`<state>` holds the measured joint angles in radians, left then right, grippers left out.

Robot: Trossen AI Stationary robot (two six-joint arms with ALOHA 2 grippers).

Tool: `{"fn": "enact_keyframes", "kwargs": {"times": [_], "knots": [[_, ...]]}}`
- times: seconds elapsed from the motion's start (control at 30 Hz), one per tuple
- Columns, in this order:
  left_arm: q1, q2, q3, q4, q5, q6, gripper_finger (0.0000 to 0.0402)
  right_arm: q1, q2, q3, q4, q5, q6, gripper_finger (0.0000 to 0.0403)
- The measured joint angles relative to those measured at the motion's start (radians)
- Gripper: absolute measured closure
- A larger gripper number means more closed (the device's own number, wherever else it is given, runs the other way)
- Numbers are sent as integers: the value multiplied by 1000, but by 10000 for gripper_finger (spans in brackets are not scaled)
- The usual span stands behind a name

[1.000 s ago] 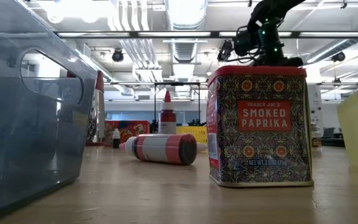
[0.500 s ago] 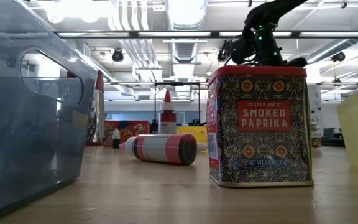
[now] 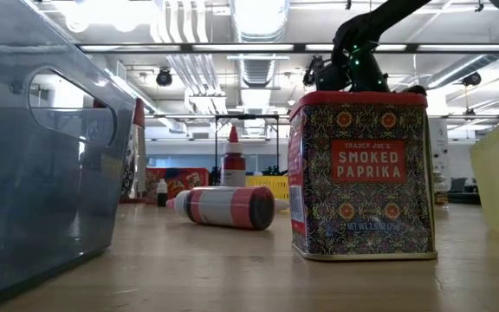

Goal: Pick & Place Kitchen Items
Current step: Put the yellow cereal box into the top yellow bin

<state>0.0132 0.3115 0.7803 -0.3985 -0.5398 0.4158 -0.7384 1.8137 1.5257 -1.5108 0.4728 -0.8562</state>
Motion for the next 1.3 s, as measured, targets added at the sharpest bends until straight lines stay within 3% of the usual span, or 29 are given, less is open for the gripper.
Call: {"fn": "enact_keyframes", "kwargs": {"times": [0.23, 0.77, 1.13, 1.3], "knots": [[0, 0, 0, 0, 0, 0, 378, 1, 2, -15, -6, 0, -14, 133], [-1, 0, 0, 0, 0, 0, 378, -15, 1, -98, 102, 83, -70, 165], [-1, 0, 0, 0, 0, 0, 378, -15, -2, -97, 101, 104, -63, 147], [-1, 0, 0, 0, 0, 0, 378, -14, -8, -97, 86, 104, -60, 158]]}}
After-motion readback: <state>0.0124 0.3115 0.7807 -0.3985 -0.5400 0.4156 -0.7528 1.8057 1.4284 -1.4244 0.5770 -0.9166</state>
